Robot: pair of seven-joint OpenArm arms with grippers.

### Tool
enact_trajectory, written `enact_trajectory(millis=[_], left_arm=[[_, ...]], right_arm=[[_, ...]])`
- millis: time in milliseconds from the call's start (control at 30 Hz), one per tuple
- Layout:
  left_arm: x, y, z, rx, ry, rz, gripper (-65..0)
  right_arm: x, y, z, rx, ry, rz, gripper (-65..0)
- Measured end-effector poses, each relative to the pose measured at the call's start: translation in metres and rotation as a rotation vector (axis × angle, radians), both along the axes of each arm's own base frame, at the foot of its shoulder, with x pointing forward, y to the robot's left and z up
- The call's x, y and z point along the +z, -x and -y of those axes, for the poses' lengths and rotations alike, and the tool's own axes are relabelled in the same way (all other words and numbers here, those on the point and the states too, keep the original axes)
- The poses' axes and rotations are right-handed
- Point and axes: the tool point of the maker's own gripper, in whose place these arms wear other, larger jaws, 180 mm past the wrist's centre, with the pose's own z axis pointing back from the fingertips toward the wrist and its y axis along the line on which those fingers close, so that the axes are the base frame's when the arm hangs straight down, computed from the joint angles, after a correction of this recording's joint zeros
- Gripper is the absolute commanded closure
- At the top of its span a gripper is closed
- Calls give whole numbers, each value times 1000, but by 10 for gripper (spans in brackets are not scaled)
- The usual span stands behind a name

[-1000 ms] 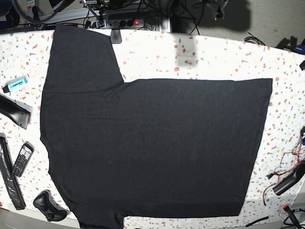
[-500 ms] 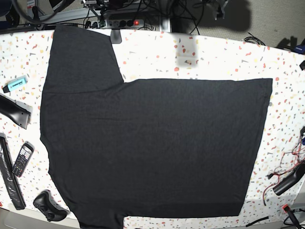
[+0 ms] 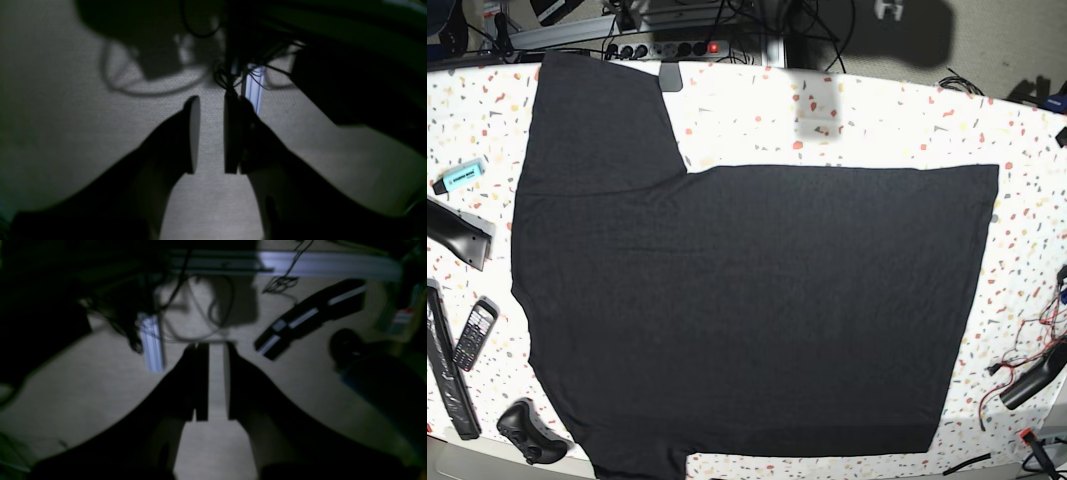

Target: Fold the T-shirt properly

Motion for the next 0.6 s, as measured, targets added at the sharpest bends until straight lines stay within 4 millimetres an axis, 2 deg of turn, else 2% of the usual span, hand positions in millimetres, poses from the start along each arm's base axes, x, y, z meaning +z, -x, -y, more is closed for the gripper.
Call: enact_trajectory(millis=[133, 300, 433, 600], left_arm=[[19, -5, 3, -5, -35, 61, -125], [53, -18, -4, 12, -36, 147, -125], [83, -33, -22, -2, -55, 216, -125], [115, -36, -47, -81, -108, 256, -125]], right_arm=[[22, 10, 4, 4, -19, 30, -81], [58, 9, 19, 49, -31, 79, -81], [86, 4, 16, 91, -67, 109, -81], [118, -1, 8, 150, -104, 107, -81]])
